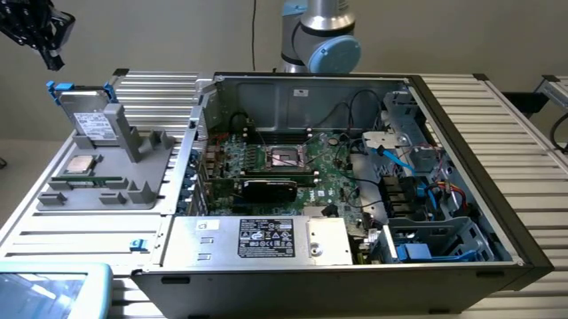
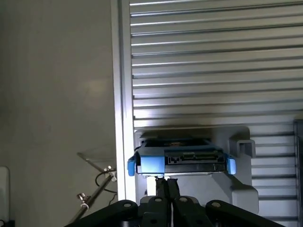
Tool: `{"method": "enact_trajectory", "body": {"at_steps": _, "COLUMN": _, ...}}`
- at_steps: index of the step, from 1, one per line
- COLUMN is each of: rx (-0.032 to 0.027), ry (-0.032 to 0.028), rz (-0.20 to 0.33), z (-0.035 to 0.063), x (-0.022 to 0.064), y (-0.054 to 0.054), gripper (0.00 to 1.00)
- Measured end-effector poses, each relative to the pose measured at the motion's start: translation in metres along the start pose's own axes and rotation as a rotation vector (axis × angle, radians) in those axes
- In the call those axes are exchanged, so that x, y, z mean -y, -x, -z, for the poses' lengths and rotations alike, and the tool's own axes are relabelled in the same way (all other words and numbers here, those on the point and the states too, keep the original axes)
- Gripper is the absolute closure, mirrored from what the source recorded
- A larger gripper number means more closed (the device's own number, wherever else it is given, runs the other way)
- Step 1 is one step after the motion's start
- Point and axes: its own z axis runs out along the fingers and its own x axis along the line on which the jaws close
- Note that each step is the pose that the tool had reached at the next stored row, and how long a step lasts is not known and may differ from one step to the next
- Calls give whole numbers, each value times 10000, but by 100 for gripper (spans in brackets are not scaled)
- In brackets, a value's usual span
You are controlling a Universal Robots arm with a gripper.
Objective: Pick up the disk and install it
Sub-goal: 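Reach for the disk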
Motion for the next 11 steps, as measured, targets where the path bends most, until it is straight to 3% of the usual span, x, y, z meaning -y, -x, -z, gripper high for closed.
{"method": "enact_trajectory", "body": {"at_steps": 4, "rx": 13, "ry": -2, "rz": 36, "z": -5, "x": -1, "y": 0, "gripper": 89}}
{"method": "enact_trajectory", "body": {"at_steps": 9, "rx": 80, "ry": -11, "rz": 258, "z": -16, "x": -1, "y": 1, "gripper": 89}}
{"method": "enact_trajectory", "body": {"at_steps": 11, "rx": 177, "ry": -11, "rz": 362, "z": -25, "x": -4, "y": 0, "gripper": 89}}
